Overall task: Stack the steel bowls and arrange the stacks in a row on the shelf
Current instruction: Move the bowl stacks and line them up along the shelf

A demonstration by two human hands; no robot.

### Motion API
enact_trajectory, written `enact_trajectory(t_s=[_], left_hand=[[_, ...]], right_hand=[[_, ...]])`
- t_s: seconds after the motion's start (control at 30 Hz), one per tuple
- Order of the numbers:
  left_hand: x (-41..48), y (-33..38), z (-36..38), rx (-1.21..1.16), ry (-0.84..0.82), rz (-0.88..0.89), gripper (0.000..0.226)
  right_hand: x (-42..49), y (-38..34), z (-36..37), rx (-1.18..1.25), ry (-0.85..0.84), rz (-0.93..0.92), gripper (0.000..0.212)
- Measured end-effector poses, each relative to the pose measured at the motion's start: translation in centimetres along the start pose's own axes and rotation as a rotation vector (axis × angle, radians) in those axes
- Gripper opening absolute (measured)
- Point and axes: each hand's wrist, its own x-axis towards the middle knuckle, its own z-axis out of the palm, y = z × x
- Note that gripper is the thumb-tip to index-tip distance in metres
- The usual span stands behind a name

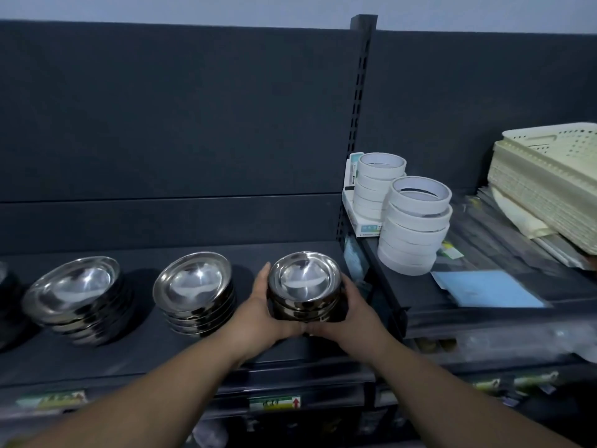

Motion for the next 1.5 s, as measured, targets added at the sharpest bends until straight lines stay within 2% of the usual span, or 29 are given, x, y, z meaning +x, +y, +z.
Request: enact_trajectory(t_s=[0.13, 0.37, 0.43, 0.53, 0.57, 0.77, 1.1, 1.33, 1.5], left_hand=[[0.2, -0.8, -0.2, -0.025, 0.031, 0.037, 0.120], [0.5, -1.3, -0.4, 0.022, 0.109, 0.094, 0.086], [0.4, -1.1, -0.5, 0.039, 0.109, 0.109, 0.090], [0.4, -0.6, -0.7, 0.038, 0.103, 0.104, 0.118], [0.4, -0.4, -0.8, 0.033, 0.101, 0.099, 0.119], [0.1, 0.4, -0.8, 0.049, 0.144, 0.105, 0.087], [-0.6, 0.7, -0.3, 0.042, 0.289, 0.175, 0.097], [-0.9, -0.6, 1.1, -0.038, 0.295, 0.162, 0.098], [-1.0, -1.2, 1.9, 0.015, 0.303, 0.162, 0.093]], right_hand=[[-0.1, 0.2, 0.0, 0.007, 0.008, 0.048, 0.091], [-0.7, 0.3, 0.6, -0.033, 0.019, 0.069, 0.090], [-0.8, 0.2, 0.6, -0.021, 0.011, 0.071, 0.087], [-0.9, -0.2, 0.3, 0.012, 0.010, 0.061, 0.082], [-0.8, -0.3, 0.1, 0.026, 0.009, 0.063, 0.079], [-0.1, -1.0, -0.5, 0.043, -0.055, 0.066, 0.063], [-0.2, -1.6, -1.1, 0.071, -0.121, 0.032, 0.060], [-0.2, -2.3, -1.9, 0.032, -0.119, -0.029, 0.069], [-0.5, -1.9, -1.8, -0.022, -0.139, -0.019, 0.073]])
